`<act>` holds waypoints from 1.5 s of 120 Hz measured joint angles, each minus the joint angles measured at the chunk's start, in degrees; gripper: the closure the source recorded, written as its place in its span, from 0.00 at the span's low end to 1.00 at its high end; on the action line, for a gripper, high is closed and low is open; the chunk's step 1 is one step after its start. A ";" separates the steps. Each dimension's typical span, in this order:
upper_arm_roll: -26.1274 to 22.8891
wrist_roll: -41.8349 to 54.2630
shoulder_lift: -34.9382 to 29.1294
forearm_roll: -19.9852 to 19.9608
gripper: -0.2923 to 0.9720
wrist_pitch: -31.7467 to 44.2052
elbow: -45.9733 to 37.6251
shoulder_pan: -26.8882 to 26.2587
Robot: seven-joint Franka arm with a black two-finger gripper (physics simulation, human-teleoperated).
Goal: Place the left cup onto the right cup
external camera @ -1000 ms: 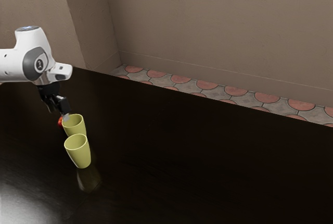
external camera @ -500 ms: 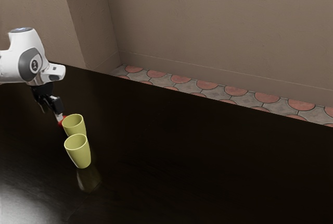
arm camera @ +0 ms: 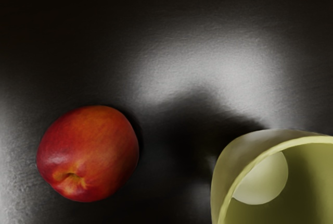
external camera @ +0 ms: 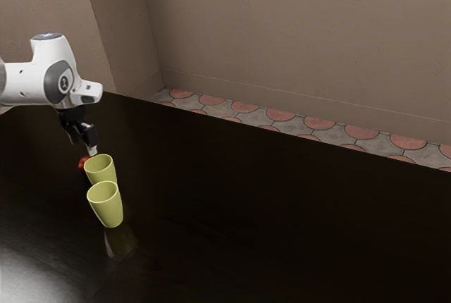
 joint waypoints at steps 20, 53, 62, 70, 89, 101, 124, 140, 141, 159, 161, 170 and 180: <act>-0.08 0.14 1.55 -0.04 0.26 -1.04 1.90 -0.33; -0.69 0.24 2.11 -0.05 0.26 -1.55 1.71 -1.02; -0.94 0.25 2.64 -0.05 0.26 -1.52 1.64 -1.05; -1.02 0.25 3.06 -0.05 0.26 -1.48 1.59 -1.06; -1.05 0.26 3.98 -0.05 0.26 -1.37 1.57 -1.06; -1.05 0.28 4.46 -0.06 0.26 -1.31 1.57 -1.06; -1.05 0.30 5.37 -0.10 0.26 -1.20 1.65 -1.06; -1.05 0.32 5.46 -0.32 0.32 -1.17 1.57 -1.07; -1.05 0.32 5.45 -0.34 0.33 -1.17 1.57 -1.07; -1.06 0.31 5.12 -0.61 0.48 -1.16 1.57 -1.45; -1.05 0.31 5.05 -0.63 0.50 -1.17 1.57 -1.49; -1.06 0.30 4.90 -0.69 0.56 -1.17 1.59 -1.56; -1.08 0.29 4.86 -0.73 0.64 -1.17 1.62 -1.58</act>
